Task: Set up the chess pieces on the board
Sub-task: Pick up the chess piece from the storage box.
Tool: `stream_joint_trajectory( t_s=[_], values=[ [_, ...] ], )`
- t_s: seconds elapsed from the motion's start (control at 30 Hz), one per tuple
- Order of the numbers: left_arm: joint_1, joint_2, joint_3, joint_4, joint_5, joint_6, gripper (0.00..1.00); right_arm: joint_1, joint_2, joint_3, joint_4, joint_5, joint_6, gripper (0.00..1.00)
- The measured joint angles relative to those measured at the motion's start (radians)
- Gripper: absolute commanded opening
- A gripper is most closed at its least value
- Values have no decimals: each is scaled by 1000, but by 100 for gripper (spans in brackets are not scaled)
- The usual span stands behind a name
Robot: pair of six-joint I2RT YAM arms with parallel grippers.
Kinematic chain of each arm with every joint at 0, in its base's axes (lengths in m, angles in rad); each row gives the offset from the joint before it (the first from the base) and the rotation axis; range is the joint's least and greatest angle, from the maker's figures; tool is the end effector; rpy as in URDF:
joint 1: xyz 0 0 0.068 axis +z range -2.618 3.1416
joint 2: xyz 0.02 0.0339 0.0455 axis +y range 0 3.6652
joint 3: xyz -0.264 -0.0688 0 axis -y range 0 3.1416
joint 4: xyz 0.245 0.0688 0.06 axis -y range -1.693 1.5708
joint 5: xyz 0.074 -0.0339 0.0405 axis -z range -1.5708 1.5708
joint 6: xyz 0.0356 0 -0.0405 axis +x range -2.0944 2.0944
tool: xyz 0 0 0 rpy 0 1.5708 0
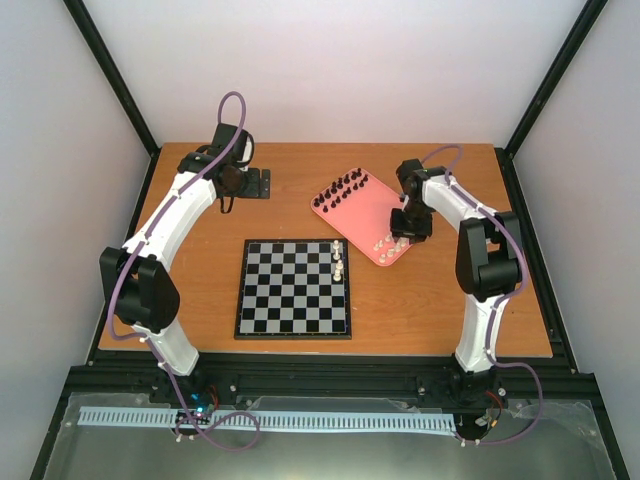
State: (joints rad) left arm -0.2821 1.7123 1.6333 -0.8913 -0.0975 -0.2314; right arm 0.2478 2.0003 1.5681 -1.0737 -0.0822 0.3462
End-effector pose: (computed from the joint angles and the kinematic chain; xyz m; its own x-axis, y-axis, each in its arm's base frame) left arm 0.3545 -0.0991 0.3251 -0.8227 0.0008 -0.5684 0.0365 0.9980 -0.0514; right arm 0.3722 0.0972 0.1961 -0.9947 0.0972 -0.0332 0.0935 0.9907 0.0991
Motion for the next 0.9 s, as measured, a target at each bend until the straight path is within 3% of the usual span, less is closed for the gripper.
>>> stream_joint_trajectory(
  t_s=[0.9],
  values=[
    [0,5,0,0,-9,2,100,-47,83,80,17,-29,18,41]
  ],
)
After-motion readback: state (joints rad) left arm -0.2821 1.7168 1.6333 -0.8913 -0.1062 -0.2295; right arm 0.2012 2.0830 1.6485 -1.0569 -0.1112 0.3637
